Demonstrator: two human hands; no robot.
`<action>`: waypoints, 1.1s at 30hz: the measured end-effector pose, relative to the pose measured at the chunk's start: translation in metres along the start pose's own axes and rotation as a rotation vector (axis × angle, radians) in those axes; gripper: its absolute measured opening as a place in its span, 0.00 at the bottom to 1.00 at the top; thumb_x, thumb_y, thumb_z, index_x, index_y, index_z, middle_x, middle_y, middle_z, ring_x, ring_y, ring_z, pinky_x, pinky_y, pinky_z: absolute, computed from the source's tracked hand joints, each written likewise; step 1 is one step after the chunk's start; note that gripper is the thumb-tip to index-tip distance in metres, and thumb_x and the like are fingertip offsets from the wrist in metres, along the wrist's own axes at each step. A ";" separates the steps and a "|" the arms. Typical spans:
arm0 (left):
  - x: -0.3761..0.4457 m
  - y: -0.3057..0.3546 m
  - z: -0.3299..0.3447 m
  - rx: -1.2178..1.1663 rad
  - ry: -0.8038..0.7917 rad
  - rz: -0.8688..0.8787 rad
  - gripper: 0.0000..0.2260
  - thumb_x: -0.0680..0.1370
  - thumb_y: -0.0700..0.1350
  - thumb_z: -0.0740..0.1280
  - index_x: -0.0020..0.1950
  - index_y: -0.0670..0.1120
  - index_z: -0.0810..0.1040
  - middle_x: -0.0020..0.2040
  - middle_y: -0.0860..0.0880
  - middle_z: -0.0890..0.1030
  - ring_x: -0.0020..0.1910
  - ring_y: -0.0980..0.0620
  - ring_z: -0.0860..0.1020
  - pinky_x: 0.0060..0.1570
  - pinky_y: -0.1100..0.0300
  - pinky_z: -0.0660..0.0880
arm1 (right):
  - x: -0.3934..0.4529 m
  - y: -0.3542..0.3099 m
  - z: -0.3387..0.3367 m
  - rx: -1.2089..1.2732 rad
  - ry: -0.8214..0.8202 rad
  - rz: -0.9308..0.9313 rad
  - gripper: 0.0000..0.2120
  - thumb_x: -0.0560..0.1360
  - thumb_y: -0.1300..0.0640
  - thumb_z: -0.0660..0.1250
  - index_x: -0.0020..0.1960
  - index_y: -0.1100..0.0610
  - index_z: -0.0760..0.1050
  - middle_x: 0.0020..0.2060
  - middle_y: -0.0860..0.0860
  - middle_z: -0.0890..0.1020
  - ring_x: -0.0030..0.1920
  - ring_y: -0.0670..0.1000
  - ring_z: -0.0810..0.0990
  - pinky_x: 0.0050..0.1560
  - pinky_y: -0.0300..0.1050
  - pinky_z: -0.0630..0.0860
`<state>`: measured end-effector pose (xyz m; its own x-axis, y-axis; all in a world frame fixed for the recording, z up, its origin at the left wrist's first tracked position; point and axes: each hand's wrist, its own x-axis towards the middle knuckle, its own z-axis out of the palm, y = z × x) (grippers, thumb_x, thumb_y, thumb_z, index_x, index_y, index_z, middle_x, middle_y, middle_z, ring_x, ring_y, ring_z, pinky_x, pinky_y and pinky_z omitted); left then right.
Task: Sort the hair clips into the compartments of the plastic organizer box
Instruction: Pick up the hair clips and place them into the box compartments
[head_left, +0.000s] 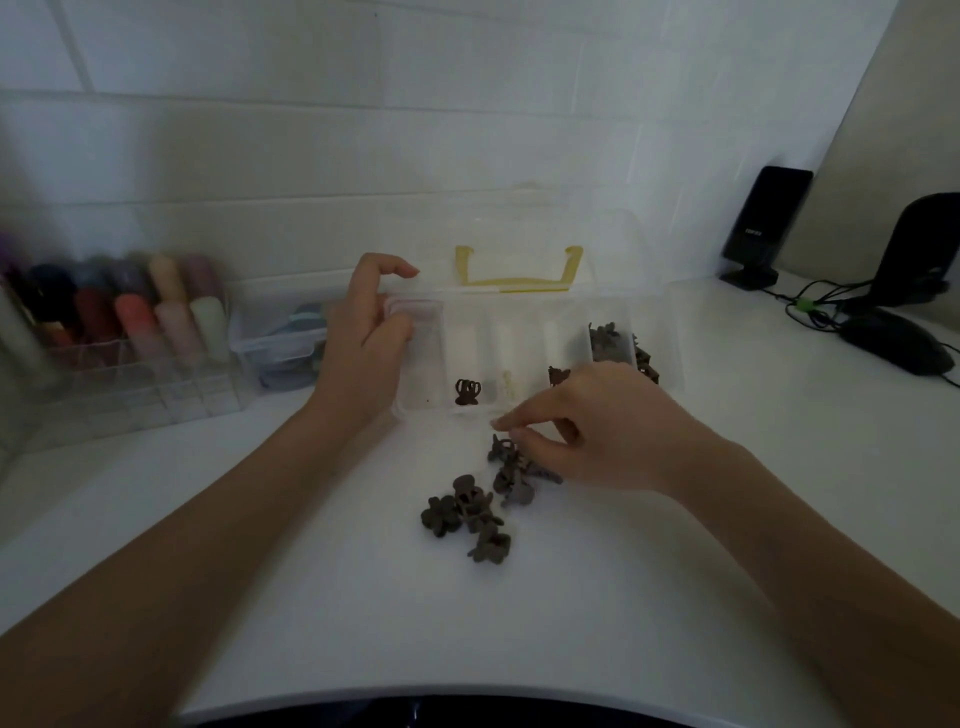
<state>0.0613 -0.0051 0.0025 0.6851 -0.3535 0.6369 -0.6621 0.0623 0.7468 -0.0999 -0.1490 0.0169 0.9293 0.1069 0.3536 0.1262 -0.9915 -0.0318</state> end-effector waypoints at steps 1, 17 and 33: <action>0.000 0.000 0.000 0.005 0.002 0.002 0.17 0.68 0.35 0.54 0.54 0.46 0.70 0.30 0.43 0.65 0.27 0.56 0.64 0.32 0.57 0.64 | 0.001 -0.004 -0.001 0.003 -0.046 0.018 0.12 0.76 0.45 0.61 0.56 0.40 0.79 0.20 0.40 0.68 0.24 0.37 0.64 0.31 0.31 0.64; -0.002 -0.002 -0.001 0.044 -0.008 0.007 0.16 0.69 0.36 0.55 0.54 0.48 0.69 0.31 0.41 0.67 0.27 0.55 0.64 0.29 0.59 0.63 | 0.006 -0.016 0.016 0.383 0.346 0.034 0.15 0.71 0.46 0.68 0.55 0.52 0.81 0.40 0.40 0.74 0.33 0.42 0.72 0.34 0.28 0.68; -0.006 0.004 0.010 0.002 -0.008 0.031 0.13 0.72 0.37 0.56 0.52 0.51 0.69 0.34 0.32 0.71 0.31 0.38 0.70 0.31 0.45 0.68 | 0.021 -0.035 0.029 0.287 0.603 -0.057 0.03 0.74 0.59 0.68 0.48 0.55 0.76 0.46 0.50 0.83 0.44 0.51 0.79 0.44 0.47 0.75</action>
<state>0.0516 -0.0122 -0.0007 0.6619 -0.3588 0.6581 -0.6834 0.0718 0.7265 -0.0749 -0.1103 -0.0016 0.5721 0.0160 0.8200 0.3340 -0.9177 -0.2152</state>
